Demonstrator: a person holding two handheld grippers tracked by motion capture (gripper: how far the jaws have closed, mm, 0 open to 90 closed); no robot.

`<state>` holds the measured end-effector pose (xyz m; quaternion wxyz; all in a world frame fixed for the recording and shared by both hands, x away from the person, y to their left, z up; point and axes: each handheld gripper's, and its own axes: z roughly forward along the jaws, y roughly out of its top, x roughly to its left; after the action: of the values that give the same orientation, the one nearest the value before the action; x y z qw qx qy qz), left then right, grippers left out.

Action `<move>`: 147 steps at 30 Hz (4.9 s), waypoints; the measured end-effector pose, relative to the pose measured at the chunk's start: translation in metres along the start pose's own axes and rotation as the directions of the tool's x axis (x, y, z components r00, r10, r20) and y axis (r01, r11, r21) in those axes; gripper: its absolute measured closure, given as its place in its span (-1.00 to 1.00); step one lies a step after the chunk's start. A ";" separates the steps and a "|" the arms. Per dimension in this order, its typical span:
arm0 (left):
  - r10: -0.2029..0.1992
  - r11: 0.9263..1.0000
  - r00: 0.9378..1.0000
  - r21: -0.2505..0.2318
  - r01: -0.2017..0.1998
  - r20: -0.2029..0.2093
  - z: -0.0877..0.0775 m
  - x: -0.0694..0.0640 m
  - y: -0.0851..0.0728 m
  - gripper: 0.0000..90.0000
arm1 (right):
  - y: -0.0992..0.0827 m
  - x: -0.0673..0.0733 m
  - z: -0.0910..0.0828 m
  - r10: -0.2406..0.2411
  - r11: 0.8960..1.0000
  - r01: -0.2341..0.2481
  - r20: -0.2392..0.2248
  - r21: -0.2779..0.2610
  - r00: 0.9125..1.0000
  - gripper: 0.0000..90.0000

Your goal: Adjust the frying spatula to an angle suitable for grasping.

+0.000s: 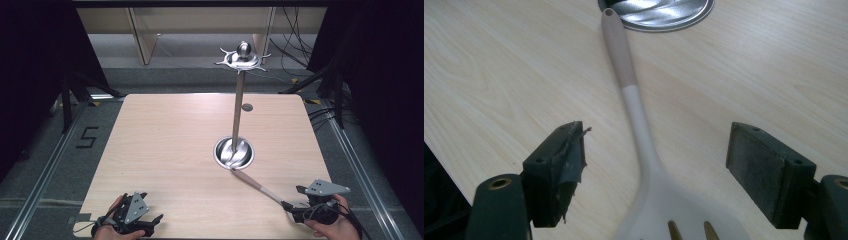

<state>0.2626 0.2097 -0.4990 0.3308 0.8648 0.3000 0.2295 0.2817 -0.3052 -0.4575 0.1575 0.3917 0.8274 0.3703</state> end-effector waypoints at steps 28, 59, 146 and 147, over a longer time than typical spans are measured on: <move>0.013 1.000 1.000 0.011 -0.013 -0.003 -0.002 0.002 -0.001 -0.65 | 0.052 0.018 0.031 0.007 0.989 -0.006 -0.004 0.150 1.000 -0.12; 0.016 1.000 1.000 0.008 -0.016 0.002 -0.003 0.002 0.000 -0.65 | 0.094 0.023 0.108 -0.136 0.896 0.150 -0.062 0.418 0.989 0.29; 0.005 1.000 1.000 0.006 -0.005 0.002 -0.002 0.001 -0.001 -0.65 | 0.116 0.025 0.153 -0.256 0.759 0.288 -0.139 0.584 0.957 0.56; 0.008 1.000 1.000 0.007 -0.008 0.000 -0.002 0.002 -0.001 -0.65 | 0.116 0.025 0.153 -0.255 0.756 0.293 -0.149 0.586 0.955 0.56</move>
<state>0.2623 0.2121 -0.4979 0.3268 0.8672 0.2973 0.2298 0.4111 -0.1625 -0.4750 0.0527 0.2846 0.9544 0.0727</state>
